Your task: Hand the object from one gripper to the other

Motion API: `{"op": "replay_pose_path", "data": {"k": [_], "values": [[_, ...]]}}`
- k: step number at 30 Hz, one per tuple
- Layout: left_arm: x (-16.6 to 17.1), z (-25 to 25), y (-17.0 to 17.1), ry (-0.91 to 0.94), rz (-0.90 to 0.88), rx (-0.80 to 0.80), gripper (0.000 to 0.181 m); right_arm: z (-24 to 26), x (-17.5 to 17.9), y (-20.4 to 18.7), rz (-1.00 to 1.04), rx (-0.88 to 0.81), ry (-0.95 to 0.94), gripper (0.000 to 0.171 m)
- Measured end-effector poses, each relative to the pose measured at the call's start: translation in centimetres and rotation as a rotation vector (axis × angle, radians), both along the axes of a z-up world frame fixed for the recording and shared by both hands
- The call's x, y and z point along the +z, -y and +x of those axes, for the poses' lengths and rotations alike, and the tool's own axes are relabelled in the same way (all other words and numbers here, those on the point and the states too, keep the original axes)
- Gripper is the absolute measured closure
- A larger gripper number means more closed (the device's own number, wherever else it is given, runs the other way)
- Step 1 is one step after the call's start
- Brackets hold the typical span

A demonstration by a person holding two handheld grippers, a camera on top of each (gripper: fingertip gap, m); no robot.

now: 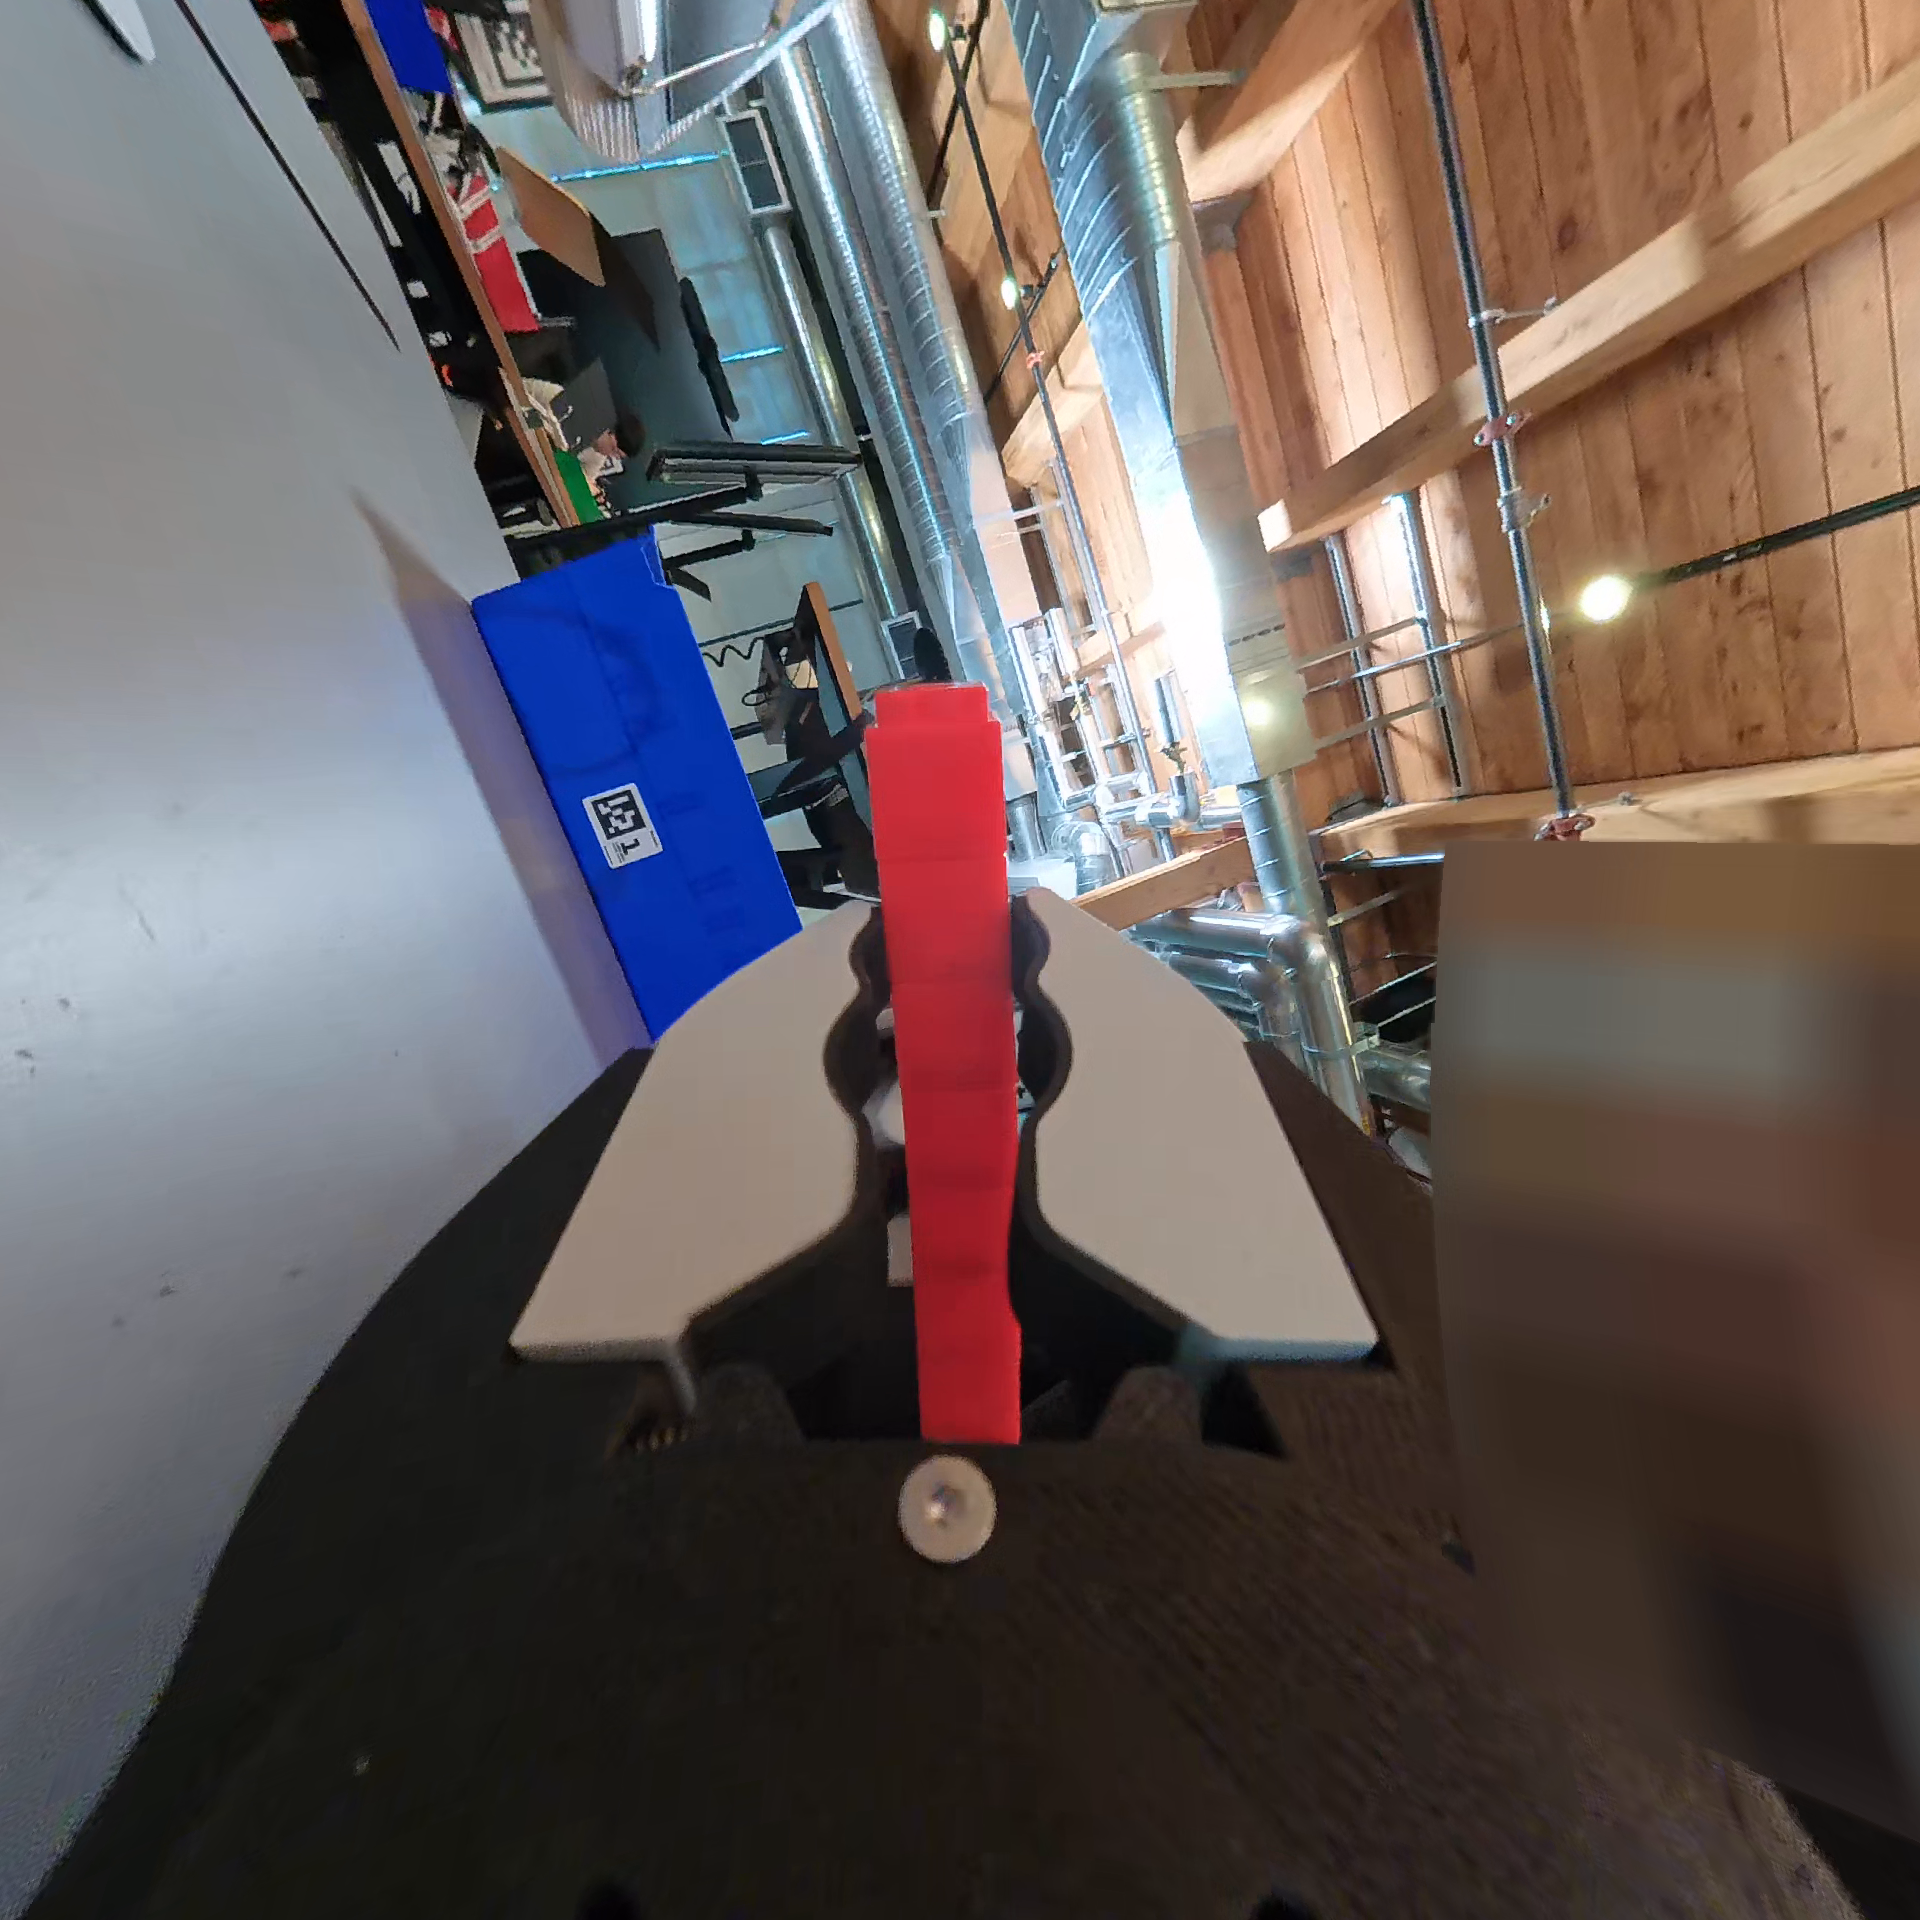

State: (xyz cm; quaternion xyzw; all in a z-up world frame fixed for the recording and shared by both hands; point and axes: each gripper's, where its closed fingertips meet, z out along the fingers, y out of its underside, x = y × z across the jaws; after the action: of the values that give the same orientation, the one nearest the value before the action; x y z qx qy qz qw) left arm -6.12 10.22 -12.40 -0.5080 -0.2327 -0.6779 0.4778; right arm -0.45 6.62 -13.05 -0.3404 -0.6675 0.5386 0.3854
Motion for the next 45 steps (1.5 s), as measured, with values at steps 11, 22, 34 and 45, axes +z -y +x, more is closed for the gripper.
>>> {"op": "replay_pose_path", "data": {"k": [11, 22, 34, 45], "values": [[-0.9, 2.1, -0.1, 0.033, -0.058, -0.103, 0.158, -0.2, -2.3, 1.6, 0.806, -0.089, -0.202, 0.105], [-1.3, 5.3, 0.2, -0.011, -0.080, -0.228, 0.159, -0.5, -2.4, 2.3, 1.240, -0.162, -0.360, 0.131], [-0.8, 3.1, -0.5, -0.130, -0.054, -0.064, 0.094, -0.5, -1.3, 1.3, 1.196, -0.232, -0.358, 0.148], [0.1, 2.2, -0.6, -0.514, 0.048, 0.115, 0.076, -0.3, 1.7, -4.0, 0.358, -0.344, -0.134, 0.148]]}}
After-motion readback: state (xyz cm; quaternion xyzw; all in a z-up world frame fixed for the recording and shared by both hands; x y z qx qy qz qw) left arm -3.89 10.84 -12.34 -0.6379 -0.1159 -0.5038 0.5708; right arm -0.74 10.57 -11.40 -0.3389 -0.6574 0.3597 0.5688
